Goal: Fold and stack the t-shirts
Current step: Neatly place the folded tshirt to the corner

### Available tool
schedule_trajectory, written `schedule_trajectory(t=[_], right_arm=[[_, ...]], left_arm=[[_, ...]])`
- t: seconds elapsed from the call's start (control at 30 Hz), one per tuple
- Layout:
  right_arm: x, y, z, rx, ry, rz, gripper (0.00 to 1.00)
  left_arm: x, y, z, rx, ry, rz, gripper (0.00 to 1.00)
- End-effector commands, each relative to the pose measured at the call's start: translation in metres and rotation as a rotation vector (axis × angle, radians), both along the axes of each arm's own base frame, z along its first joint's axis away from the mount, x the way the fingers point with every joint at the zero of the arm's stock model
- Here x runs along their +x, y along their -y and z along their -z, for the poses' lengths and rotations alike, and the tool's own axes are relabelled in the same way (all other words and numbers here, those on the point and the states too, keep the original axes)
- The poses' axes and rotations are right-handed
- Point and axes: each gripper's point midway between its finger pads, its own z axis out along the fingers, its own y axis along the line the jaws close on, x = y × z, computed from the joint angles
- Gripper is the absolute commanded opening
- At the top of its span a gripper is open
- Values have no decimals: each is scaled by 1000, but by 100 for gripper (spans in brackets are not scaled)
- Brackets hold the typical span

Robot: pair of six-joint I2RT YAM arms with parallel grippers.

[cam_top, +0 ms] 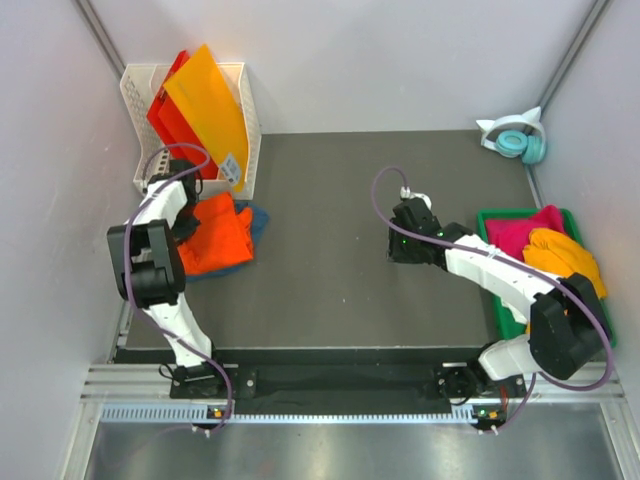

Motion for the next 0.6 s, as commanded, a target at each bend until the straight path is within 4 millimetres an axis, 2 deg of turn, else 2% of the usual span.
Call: schedule_trajectory(t=[0.0, 0.07, 0.1, 0.17, 0.2, 0.37, 0.47, 0.53, 0.57], right_arm=[[7, -7, -16, 61, 63, 4, 41], [7, -9, -17, 66, 62, 1, 41], [7, -10, -17, 72, 62, -5, 41], [7, -13, -14, 71, 53, -9, 41], [7, -14, -14, 75, 52, -10, 41], [4, -20, -14, 75, 49, -18, 41], [4, -19, -14, 70, 52, -13, 41], [3, -17, -13, 64, 49, -7, 40], [3, -17, -12, 64, 46, -6, 41]], left_arm=[[-5, -2, -17, 7, 30, -36, 9], [6, 5, -30, -23, 142, -14, 22], [5, 7, -46, -23, 201, -7, 39], [11, 14, -61, -32, 271, 19, 87], [13, 16, -76, -26, 314, 27, 99], [18, 37, -120, -18, 460, 90, 99], [21, 60, -125, -95, 521, 160, 99], [24, 80, -118, -185, 539, 197, 93], [19, 92, -107, -207, 523, 228, 89]])
